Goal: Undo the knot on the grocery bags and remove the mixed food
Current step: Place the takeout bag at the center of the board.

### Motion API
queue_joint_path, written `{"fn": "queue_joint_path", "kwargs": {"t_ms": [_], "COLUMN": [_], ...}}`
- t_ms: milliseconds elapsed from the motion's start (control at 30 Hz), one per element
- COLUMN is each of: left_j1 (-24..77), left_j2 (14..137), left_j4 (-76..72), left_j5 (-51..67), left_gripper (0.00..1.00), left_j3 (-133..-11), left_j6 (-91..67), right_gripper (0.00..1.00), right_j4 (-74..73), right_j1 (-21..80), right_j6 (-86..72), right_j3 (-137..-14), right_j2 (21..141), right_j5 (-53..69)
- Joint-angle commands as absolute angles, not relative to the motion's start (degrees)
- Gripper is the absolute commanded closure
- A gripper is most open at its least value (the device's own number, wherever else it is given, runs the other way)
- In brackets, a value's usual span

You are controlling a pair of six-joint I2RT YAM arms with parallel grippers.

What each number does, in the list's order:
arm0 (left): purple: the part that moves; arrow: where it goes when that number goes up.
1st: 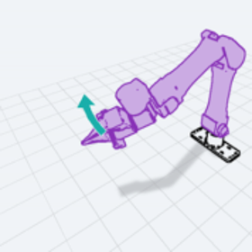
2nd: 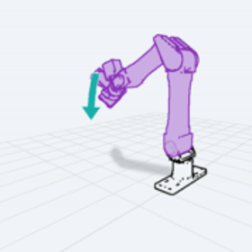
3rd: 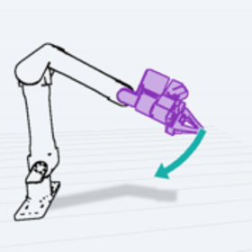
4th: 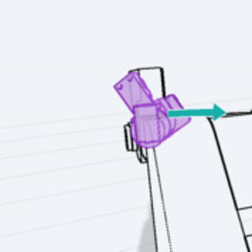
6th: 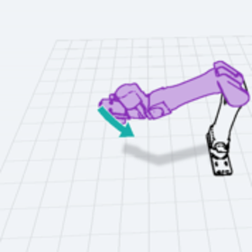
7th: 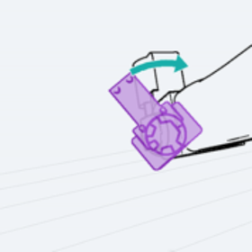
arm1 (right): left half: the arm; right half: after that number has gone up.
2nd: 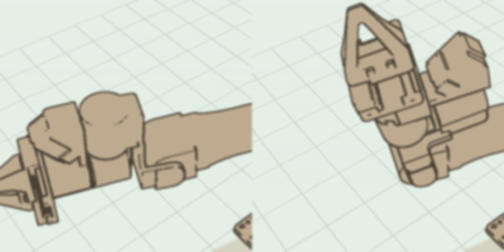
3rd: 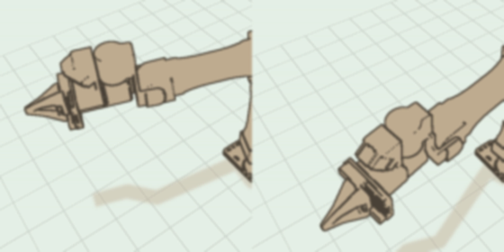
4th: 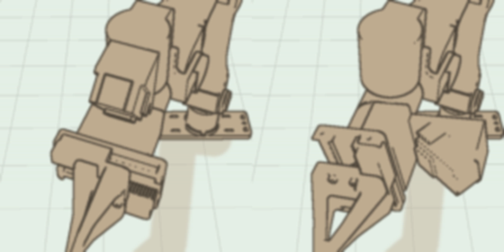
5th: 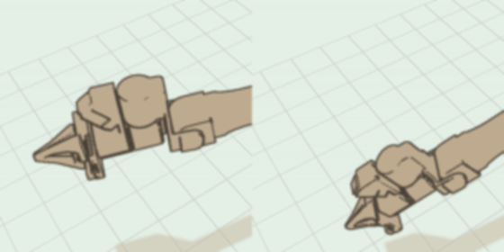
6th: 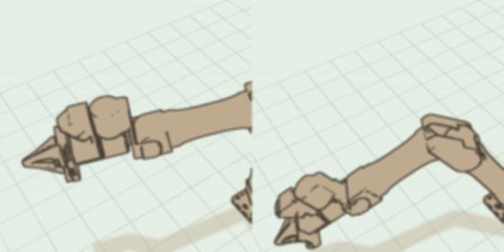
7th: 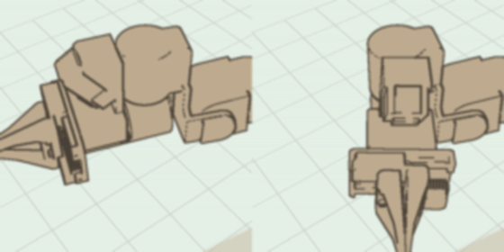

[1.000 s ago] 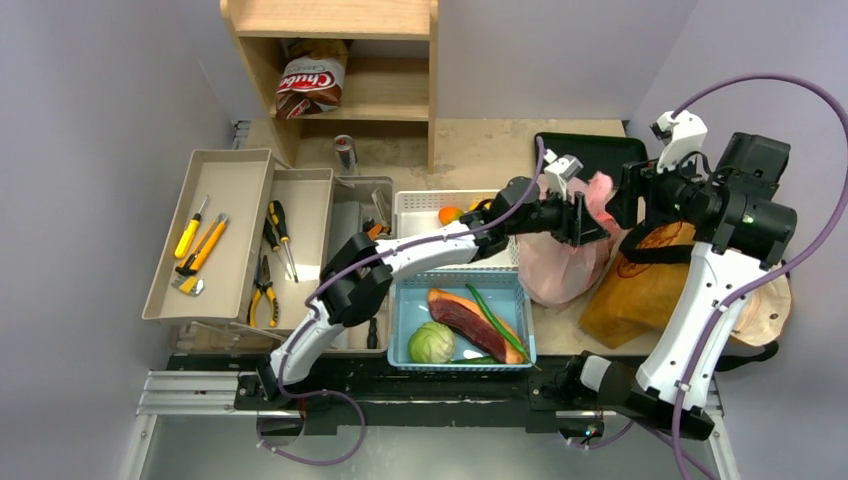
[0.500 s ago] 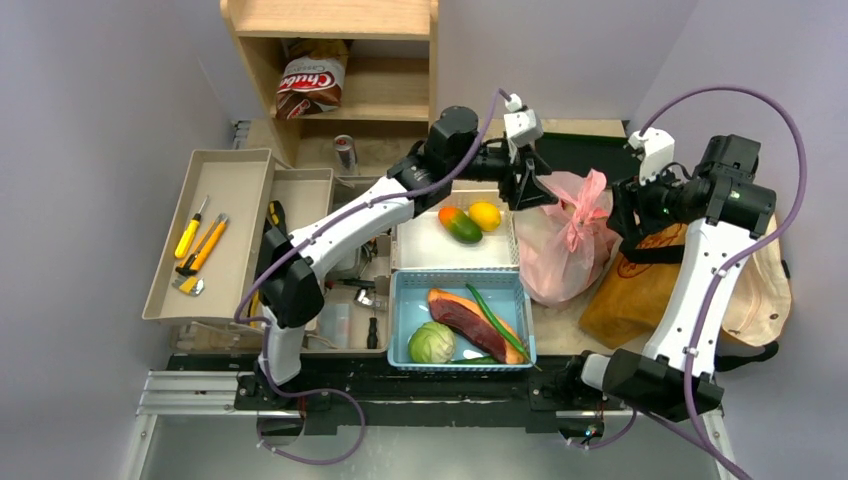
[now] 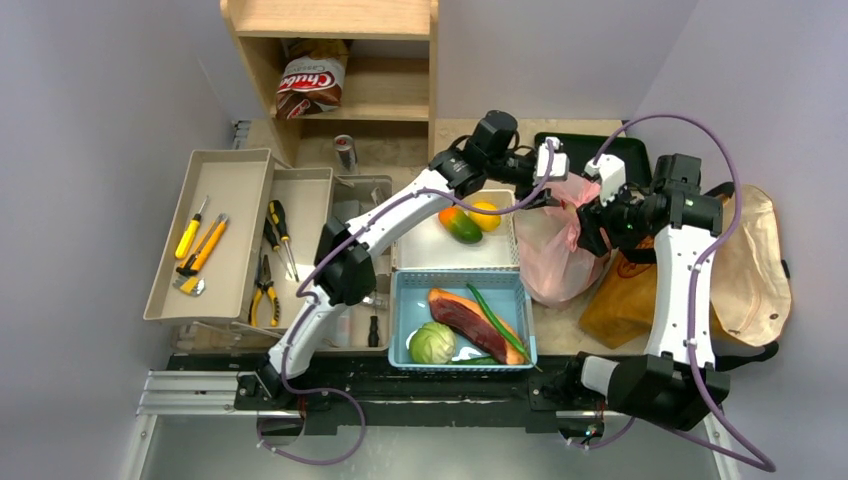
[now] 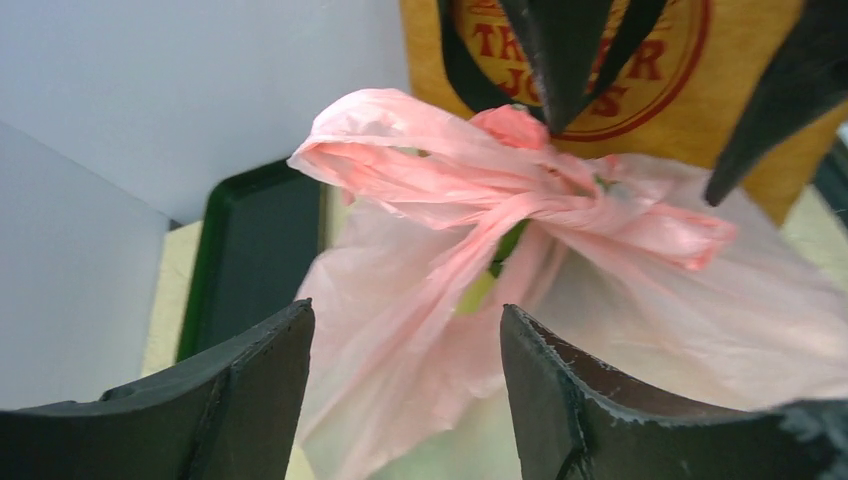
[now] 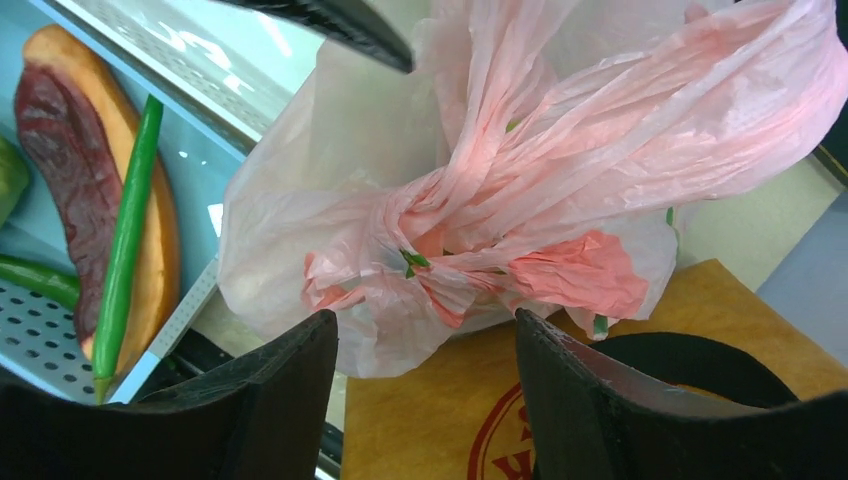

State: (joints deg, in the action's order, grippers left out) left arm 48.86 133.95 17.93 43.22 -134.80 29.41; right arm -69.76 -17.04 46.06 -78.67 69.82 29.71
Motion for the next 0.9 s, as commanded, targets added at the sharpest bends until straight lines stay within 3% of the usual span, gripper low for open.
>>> {"fn": "queue_joint_path", "kwargs": {"t_ms": [0,167,433,500,633,867], "left_j1": [49.8,52.1,52.2,52.2,51.8,48.8], "left_j2": [137.7,136.8,135.4,133.9,132.0,127.7], "left_j4": [17.6,13.6,11.0,10.6,7.9,-2.0], "left_j5": [41.4,39.2,38.6,38.4,34.7,22.8], "left_gripper": [0.35,0.47,0.69,0.75,0.99,1.0], "left_j3": [-142.4,-136.6,-133.8,-131.5,-127.2,-120.9], "left_j6": [37.6,41.1,35.8,34.8,31.0,18.2], "right_gripper": [0.37,0.47,1.0,1.0,1.0,1.0], "right_j4": [-61.0,-58.9,-61.7,-62.5,-64.8,-72.2], "right_j1": [-16.4,-16.4,-16.4,-16.4,-16.4,-19.0], "right_j6": [43.3,42.8,43.3,43.3,43.3,47.6], "right_j3": [-75.3,-72.9,-73.2,-73.2,-73.2,-72.6], "right_j2": [66.5,65.6,66.1,65.2,61.6,56.2], "right_j5": [26.9,26.1,27.6,27.2,27.3,22.6]}}
